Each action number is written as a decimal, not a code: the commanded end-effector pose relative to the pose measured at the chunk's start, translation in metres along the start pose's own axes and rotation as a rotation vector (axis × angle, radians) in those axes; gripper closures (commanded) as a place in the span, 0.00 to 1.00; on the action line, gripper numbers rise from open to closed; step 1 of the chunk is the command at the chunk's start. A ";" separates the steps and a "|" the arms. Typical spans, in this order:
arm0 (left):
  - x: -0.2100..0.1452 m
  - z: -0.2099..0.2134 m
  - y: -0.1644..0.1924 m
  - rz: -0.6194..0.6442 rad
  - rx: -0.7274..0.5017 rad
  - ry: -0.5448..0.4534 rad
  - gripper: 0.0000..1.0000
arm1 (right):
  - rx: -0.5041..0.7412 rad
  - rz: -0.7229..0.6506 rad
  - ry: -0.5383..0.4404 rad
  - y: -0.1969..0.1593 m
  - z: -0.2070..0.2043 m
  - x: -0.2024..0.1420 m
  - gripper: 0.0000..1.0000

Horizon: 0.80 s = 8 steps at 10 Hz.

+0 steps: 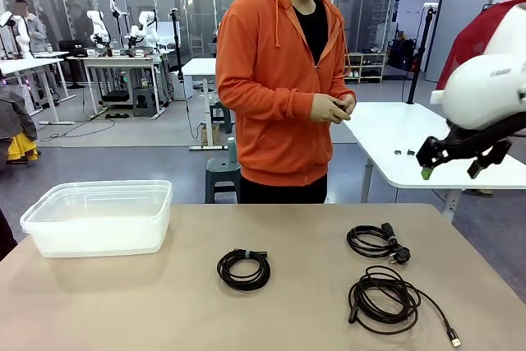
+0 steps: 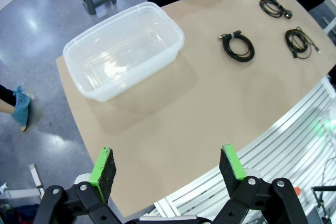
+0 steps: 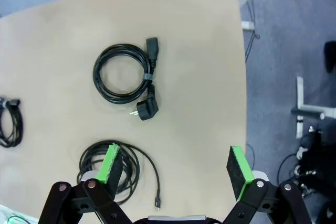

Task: Organize and store the cables.
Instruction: Place the Power Cable into the Organizing box.

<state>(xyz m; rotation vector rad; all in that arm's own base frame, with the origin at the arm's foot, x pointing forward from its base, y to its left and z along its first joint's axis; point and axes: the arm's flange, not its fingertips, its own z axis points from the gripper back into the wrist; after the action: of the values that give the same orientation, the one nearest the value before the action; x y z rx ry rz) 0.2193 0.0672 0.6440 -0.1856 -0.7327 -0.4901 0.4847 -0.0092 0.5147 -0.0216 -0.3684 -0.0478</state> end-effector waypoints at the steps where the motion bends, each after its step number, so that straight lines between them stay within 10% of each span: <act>1: 0.000 0.001 -0.001 -0.010 -0.003 -0.003 0.00 | -0.031 -0.047 0.095 0.012 -0.036 0.026 0.00; 8: 0.000 0.001 -0.001 -0.010 -0.003 -0.003 0.00 | -0.069 -0.090 0.242 0.046 -0.160 0.034 0.00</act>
<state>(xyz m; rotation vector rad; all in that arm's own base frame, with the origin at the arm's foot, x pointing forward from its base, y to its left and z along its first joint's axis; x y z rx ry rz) 0.2193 0.0672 0.6439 -0.1856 -0.7327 -0.4902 0.5657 0.0267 0.3790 -0.0421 -0.1213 -0.1134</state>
